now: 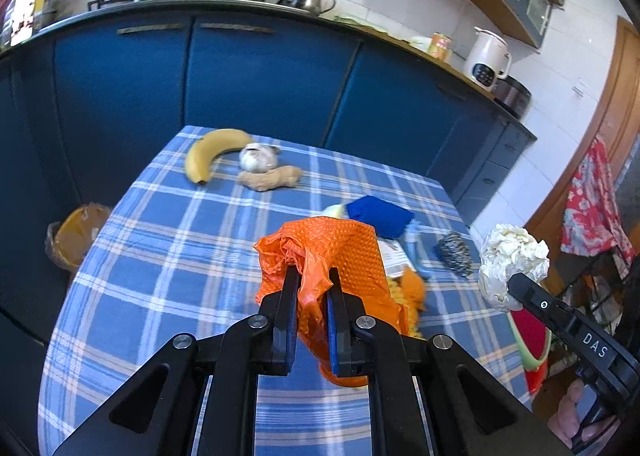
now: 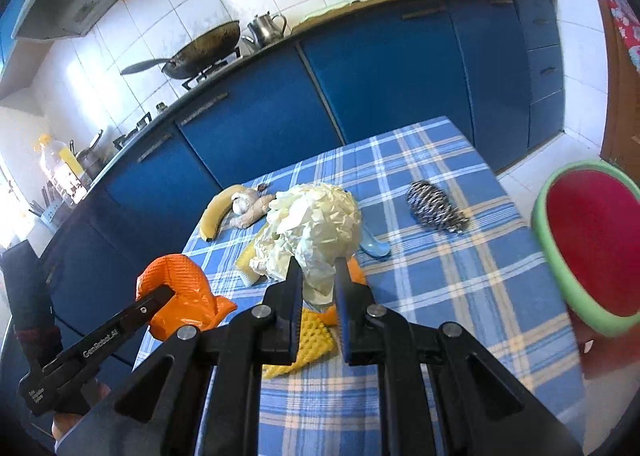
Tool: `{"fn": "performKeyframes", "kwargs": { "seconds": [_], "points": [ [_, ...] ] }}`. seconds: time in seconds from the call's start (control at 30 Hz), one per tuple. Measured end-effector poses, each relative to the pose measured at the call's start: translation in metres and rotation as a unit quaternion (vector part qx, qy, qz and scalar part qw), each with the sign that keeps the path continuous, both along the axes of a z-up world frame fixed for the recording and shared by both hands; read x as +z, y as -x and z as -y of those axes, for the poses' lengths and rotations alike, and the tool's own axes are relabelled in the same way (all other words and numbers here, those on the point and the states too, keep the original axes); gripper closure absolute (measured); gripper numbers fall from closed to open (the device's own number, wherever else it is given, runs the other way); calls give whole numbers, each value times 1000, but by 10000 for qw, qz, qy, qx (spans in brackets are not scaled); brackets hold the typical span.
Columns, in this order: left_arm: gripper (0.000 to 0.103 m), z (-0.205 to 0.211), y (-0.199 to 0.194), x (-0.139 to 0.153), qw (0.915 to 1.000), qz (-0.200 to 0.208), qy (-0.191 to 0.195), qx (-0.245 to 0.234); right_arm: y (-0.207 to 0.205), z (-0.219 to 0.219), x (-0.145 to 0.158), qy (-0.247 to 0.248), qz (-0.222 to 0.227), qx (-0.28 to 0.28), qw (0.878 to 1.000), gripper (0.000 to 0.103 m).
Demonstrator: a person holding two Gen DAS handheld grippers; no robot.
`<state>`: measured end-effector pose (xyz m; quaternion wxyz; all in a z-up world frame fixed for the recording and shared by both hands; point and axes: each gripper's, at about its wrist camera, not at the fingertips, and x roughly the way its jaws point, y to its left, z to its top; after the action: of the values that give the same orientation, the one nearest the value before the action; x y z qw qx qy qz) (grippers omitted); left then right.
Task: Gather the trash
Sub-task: 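Carry the paper to the red bucket with the right tool and release it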
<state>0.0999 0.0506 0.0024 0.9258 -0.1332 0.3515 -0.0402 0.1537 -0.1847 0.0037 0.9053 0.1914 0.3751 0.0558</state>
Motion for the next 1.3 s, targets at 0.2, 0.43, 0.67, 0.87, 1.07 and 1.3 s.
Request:
{"fn": "performKeyframes", "kwargs": {
  "seconds": [0.2, 0.43, 0.67, 0.87, 1.07, 1.3],
  "points": [
    [91, 27, -1, 9, 9994, 47, -13, -333, 18, 21, 15, 108, 134, -209, 9996, 86],
    [91, 64, -3, 19, 9971, 98, -50, -755, 39, 54, 26, 223, 222, -551, 9980, 86],
    [91, 106, -8, 29, 9926, 168, -121, -1193, 56, 89, 32, 252, 229, -936, 9950, 86],
    [91, 148, -14, 35, 9866, 213, -181, -1605, 68, 115, 32, 253, 227, -1215, 9920, 86],
    [91, 191, -24, 31, 9780, 135, -146, -2078, 80, 144, 26, 192, 155, -1505, 9883, 86],
    [91, 243, -35, 19, 9688, 88, -263, -2463, 90, 178, 12, 107, 22, -1806, 9835, 85]
  ]
}}
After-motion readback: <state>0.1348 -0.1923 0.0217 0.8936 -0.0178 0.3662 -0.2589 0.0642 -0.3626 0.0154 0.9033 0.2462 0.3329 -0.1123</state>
